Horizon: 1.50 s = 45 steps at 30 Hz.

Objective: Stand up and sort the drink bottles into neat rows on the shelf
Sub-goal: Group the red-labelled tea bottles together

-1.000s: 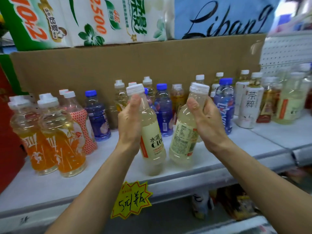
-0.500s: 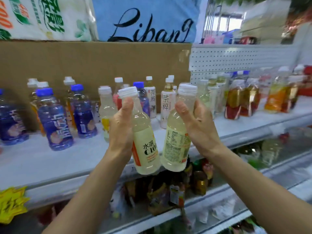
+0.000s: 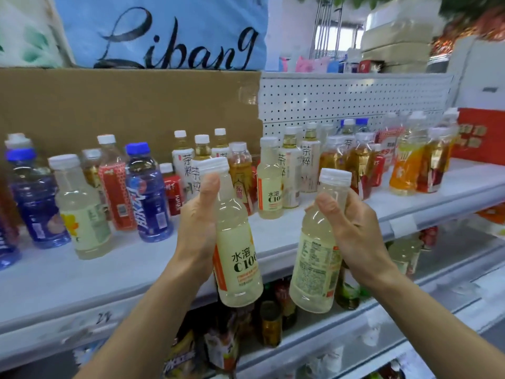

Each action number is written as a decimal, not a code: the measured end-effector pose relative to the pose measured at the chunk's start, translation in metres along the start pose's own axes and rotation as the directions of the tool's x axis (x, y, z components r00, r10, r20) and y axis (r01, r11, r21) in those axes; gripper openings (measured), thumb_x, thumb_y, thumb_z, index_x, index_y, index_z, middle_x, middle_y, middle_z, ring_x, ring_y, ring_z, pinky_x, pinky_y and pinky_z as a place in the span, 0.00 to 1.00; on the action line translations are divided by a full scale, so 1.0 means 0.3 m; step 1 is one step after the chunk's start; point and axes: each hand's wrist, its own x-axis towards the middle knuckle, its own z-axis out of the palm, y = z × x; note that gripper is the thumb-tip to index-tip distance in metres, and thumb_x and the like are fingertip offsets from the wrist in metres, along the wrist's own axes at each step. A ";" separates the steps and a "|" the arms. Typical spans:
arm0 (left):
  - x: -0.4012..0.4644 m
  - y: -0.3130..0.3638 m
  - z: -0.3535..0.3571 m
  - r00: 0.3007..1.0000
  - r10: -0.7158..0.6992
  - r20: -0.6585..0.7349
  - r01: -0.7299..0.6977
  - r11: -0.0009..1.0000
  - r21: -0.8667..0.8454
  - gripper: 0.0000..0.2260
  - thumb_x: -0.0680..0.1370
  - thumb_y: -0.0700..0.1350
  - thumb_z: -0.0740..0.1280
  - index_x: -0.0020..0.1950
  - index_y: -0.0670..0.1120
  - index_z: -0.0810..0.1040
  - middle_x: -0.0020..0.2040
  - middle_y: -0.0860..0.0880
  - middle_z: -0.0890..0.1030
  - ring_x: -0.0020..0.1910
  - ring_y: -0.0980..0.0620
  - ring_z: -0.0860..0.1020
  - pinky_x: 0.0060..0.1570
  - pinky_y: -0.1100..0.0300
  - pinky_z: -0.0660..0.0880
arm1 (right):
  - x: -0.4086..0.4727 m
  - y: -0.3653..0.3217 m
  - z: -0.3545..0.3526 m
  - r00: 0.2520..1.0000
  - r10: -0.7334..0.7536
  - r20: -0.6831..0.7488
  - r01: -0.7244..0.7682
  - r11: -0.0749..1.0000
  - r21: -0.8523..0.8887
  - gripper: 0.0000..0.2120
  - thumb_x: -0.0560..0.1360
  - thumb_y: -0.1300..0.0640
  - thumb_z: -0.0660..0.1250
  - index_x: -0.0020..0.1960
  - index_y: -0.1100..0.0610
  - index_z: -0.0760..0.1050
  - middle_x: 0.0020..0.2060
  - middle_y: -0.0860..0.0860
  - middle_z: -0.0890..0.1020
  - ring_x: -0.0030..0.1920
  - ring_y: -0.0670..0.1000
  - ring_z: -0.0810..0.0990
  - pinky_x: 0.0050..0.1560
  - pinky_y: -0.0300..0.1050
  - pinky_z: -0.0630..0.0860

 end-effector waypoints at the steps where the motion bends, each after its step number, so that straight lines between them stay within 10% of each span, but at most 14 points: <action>1: 0.022 -0.008 0.021 1.000 -0.008 -0.004 0.008 1.000 -0.003 0.25 0.74 0.63 0.58 0.53 0.45 0.82 0.41 0.48 0.86 0.39 0.53 0.84 0.35 0.61 0.79 | 0.022 0.016 -0.023 1.000 -0.004 -0.010 0.004 1.000 -0.002 0.15 0.74 0.45 0.64 0.53 0.55 0.76 0.45 0.51 0.85 0.44 0.51 0.84 0.40 0.37 0.78; 7: 0.166 -0.086 0.182 0.995 -0.089 -0.054 0.085 0.994 -0.071 0.23 0.70 0.67 0.62 0.40 0.50 0.85 0.42 0.44 0.85 0.42 0.44 0.83 0.53 0.39 0.78 | 0.185 0.087 -0.136 1.000 -0.021 -0.004 0.021 0.999 -0.040 0.16 0.74 0.44 0.63 0.52 0.55 0.76 0.43 0.49 0.84 0.42 0.47 0.84 0.38 0.33 0.77; 17: 0.372 -0.177 0.387 0.996 -0.092 0.002 0.092 0.992 -0.089 0.25 0.74 0.68 0.60 0.40 0.50 0.86 0.41 0.45 0.85 0.40 0.46 0.83 0.47 0.46 0.81 | 0.445 0.163 -0.264 0.996 -0.032 0.084 0.026 0.997 0.069 0.20 0.73 0.45 0.64 0.49 0.63 0.76 0.39 0.55 0.83 0.38 0.51 0.82 0.39 0.41 0.78; 22: 0.412 -0.228 0.484 0.999 -0.041 -0.030 0.038 0.996 -0.081 0.24 0.73 0.64 0.61 0.55 0.47 0.82 0.44 0.46 0.86 0.42 0.47 0.84 0.43 0.52 0.82 | 0.502 0.185 -0.356 0.997 -0.052 0.058 0.048 0.996 0.077 0.19 0.74 0.43 0.64 0.48 0.60 0.77 0.38 0.53 0.84 0.36 0.50 0.83 0.38 0.41 0.77; 29: 0.432 -0.257 0.629 0.995 0.093 -0.035 -0.093 0.996 0.015 0.20 0.79 0.60 0.58 0.44 0.50 0.85 0.39 0.50 0.85 0.38 0.53 0.84 0.40 0.55 0.78 | 0.607 0.219 -0.568 0.976 -0.206 -0.068 0.197 0.973 -0.118 0.11 0.74 0.41 0.67 0.42 0.48 0.76 0.39 0.50 0.84 0.38 0.49 0.83 0.40 0.42 0.77; 37: 0.434 -0.347 0.834 0.966 0.232 -0.115 -0.211 0.963 0.168 0.26 0.80 0.62 0.60 0.51 0.38 0.78 0.47 0.38 0.81 0.46 0.47 0.81 0.51 0.38 0.76 | 0.712 0.348 -0.742 0.980 -0.195 -0.030 0.185 0.959 -0.214 0.17 0.73 0.42 0.64 0.54 0.53 0.74 0.45 0.49 0.81 0.41 0.40 0.81 0.38 0.31 0.75; 45: 0.447 -0.422 1.002 0.968 0.225 -0.108 -0.193 0.950 0.247 0.16 0.78 0.63 0.63 0.43 0.52 0.78 0.41 0.48 0.83 0.41 0.47 0.83 0.41 0.52 0.81 | 0.804 0.455 -0.800 0.988 -0.153 0.018 0.153 0.954 -0.259 0.24 0.73 0.41 0.65 0.61 0.55 0.69 0.51 0.50 0.78 0.48 0.47 0.80 0.42 0.39 0.77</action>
